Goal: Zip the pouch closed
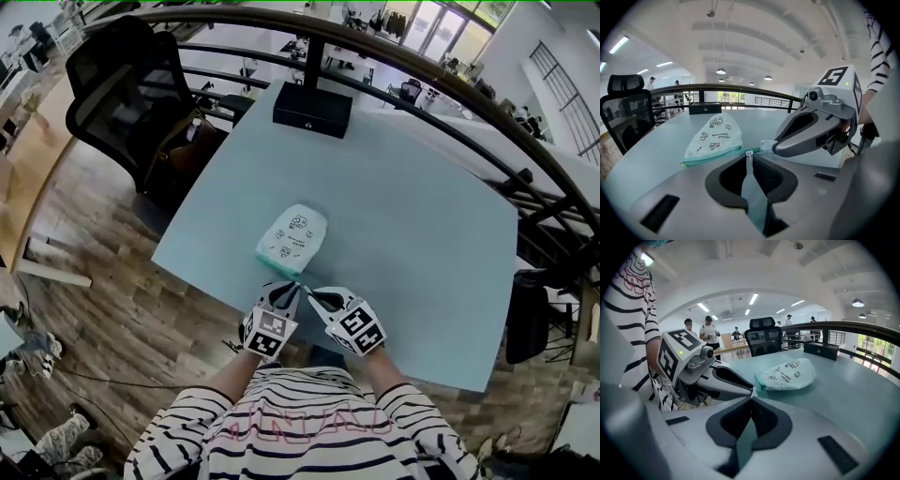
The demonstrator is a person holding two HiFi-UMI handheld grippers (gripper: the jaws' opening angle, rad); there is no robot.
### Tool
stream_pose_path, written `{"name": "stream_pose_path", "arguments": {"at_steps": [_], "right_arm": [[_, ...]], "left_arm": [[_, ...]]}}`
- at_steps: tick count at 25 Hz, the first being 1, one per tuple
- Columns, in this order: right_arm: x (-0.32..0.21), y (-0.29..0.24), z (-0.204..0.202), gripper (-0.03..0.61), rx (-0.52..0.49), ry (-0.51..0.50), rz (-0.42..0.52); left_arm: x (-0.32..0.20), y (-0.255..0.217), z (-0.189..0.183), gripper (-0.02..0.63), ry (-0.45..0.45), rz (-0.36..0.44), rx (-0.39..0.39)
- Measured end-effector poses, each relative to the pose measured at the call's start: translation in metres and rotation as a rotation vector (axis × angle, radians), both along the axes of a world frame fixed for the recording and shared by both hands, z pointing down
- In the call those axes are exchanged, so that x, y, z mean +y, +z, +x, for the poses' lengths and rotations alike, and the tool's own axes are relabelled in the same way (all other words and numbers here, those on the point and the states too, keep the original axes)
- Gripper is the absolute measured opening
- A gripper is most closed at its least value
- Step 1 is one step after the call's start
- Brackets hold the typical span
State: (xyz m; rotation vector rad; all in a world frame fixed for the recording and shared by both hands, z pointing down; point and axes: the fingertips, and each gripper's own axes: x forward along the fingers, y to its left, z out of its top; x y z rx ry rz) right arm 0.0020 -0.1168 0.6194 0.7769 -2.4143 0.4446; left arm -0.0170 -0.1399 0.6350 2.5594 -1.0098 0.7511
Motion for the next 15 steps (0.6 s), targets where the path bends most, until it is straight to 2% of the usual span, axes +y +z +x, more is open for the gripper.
{"name": "stream_pose_path", "arguments": {"at_steps": [10,15], "right_arm": [[-0.015,0.000,0.019,0.028,0.050,0.134,0.004],[-0.019,-0.004,0.022,0.028,0.051,0.162,0.018]], "left_arm": [[0.000,-0.001,0.002,0.031,0.015,-0.031,0.019],[-0.006,-0.008,-0.001,0.026,0.005,-0.038,0.026]]}}
